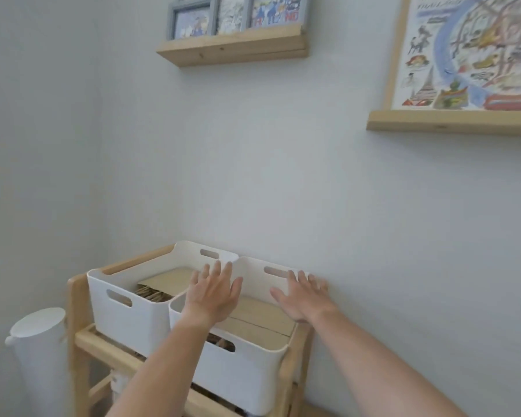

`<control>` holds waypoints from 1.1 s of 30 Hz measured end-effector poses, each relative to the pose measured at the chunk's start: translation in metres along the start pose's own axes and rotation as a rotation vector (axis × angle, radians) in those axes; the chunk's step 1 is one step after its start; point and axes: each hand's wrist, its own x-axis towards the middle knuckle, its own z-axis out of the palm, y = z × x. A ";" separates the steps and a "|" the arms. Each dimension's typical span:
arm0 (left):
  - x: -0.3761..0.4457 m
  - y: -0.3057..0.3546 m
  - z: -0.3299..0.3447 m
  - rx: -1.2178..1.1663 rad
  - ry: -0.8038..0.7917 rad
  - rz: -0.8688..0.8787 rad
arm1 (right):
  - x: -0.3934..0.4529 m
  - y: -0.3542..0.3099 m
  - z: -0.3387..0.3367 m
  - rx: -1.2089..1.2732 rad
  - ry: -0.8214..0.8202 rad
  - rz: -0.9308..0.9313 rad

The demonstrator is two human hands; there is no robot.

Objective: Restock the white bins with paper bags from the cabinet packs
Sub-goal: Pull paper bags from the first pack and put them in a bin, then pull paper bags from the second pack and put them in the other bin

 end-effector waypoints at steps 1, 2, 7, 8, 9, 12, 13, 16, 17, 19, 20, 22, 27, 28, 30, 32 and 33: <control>-0.011 0.018 0.001 0.008 -0.002 0.018 | -0.017 0.014 -0.001 -0.016 0.000 0.017; -0.023 0.036 0.001 0.012 0.000 0.038 | -0.034 0.029 -0.001 -0.019 -0.001 0.034; -0.083 0.113 -0.003 0.022 0.036 0.172 | -0.121 0.095 0.000 -0.052 0.002 0.106; -0.095 0.127 -0.003 0.037 0.048 0.216 | -0.138 0.107 0.001 -0.056 0.003 0.120; -0.107 0.139 -0.002 0.053 0.060 0.263 | -0.154 0.119 0.003 -0.063 0.000 0.135; -0.149 0.177 0.010 0.052 0.063 0.374 | -0.203 0.152 0.014 -0.069 -0.003 0.188; -0.164 0.189 0.016 0.043 0.053 0.399 | -0.219 0.163 0.019 -0.061 -0.006 0.210; -0.211 0.225 0.041 -0.010 -0.027 0.446 | -0.268 0.193 0.036 -0.035 -0.044 0.276; -0.227 0.236 0.051 -0.021 -0.056 0.452 | -0.284 0.202 0.043 -0.026 -0.057 0.297; -0.259 0.253 0.071 -0.030 -0.090 0.483 | -0.315 0.221 0.058 -0.010 -0.074 0.342; -0.275 0.261 0.080 -0.034 -0.108 0.509 | -0.331 0.231 0.066 -0.008 -0.081 0.366; -0.309 0.275 0.098 -0.059 -0.163 0.553 | -0.363 0.250 0.082 -0.022 -0.097 0.410; -0.385 0.308 0.139 -0.189 -0.350 0.558 | -0.443 0.288 0.129 0.038 -0.137 0.483; -0.399 0.313 0.147 -0.193 -0.378 0.564 | -0.458 0.293 0.138 0.044 -0.141 0.493; -0.426 0.320 0.161 -0.192 -0.426 0.577 | -0.485 0.300 0.156 0.065 -0.154 0.524; -0.451 0.328 0.173 -0.167 -0.447 0.625 | -0.510 0.306 0.173 0.083 -0.176 0.567; -0.463 0.332 0.179 -0.148 -0.443 0.657 | -0.522 0.309 0.180 0.084 -0.186 0.582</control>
